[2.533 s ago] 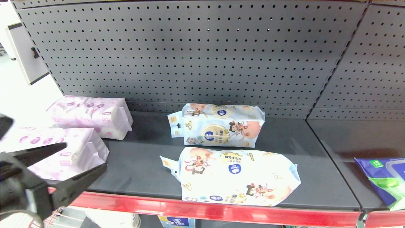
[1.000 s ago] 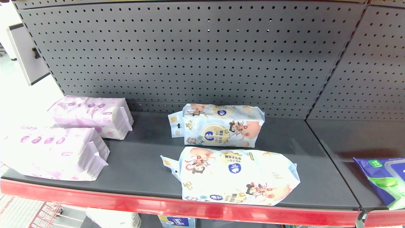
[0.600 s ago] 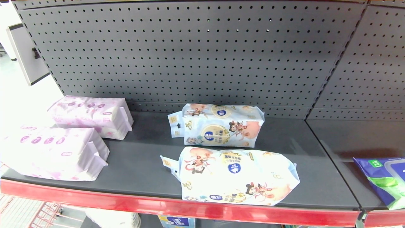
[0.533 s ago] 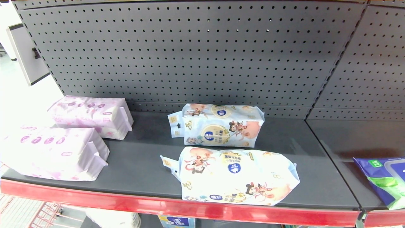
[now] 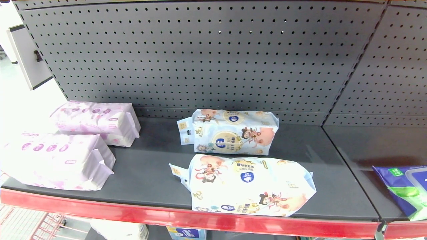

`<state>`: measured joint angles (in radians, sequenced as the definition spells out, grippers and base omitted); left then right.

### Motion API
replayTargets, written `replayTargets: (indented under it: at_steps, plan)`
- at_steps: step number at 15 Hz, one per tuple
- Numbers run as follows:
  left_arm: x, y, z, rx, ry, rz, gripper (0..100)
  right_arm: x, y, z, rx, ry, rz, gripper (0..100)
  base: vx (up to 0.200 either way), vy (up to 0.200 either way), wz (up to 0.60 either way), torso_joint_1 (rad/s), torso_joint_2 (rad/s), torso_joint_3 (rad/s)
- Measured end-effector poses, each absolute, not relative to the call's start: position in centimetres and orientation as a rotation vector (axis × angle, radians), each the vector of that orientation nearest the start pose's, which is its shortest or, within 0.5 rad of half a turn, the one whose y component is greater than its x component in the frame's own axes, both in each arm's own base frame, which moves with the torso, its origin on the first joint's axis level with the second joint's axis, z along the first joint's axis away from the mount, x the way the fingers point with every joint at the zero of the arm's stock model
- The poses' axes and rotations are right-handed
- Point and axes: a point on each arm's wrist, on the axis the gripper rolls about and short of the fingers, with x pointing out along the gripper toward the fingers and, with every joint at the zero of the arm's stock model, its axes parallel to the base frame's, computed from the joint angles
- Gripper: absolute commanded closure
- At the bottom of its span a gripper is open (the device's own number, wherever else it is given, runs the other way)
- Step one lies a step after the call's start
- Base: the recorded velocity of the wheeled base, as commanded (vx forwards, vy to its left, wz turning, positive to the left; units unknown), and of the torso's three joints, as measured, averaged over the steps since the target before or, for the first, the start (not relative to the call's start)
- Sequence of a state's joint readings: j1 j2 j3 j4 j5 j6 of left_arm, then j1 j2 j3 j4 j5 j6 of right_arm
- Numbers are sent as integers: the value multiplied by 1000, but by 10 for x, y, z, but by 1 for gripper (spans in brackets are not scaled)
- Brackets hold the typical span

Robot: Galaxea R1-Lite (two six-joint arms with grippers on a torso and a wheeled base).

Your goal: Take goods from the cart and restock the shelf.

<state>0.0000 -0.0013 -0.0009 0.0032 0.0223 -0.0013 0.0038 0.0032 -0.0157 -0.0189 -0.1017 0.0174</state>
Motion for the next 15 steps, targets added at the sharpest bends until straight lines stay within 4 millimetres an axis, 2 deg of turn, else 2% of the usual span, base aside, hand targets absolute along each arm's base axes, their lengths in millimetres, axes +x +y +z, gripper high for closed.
replayTargets:
  at_steps: [4, 15]
  plan:
    - [-23, 1, 75, -1, 1, 23, 0, -23, 0, 77, -25, -4, 25, 0, 0, 0, 0, 0, 0, 0]
    - [-23, 1, 76, -1, 0, 23, 0, -23, 0, 76, 3, 0, 5, 0, 0, 0, 0, 0, 0, 0]
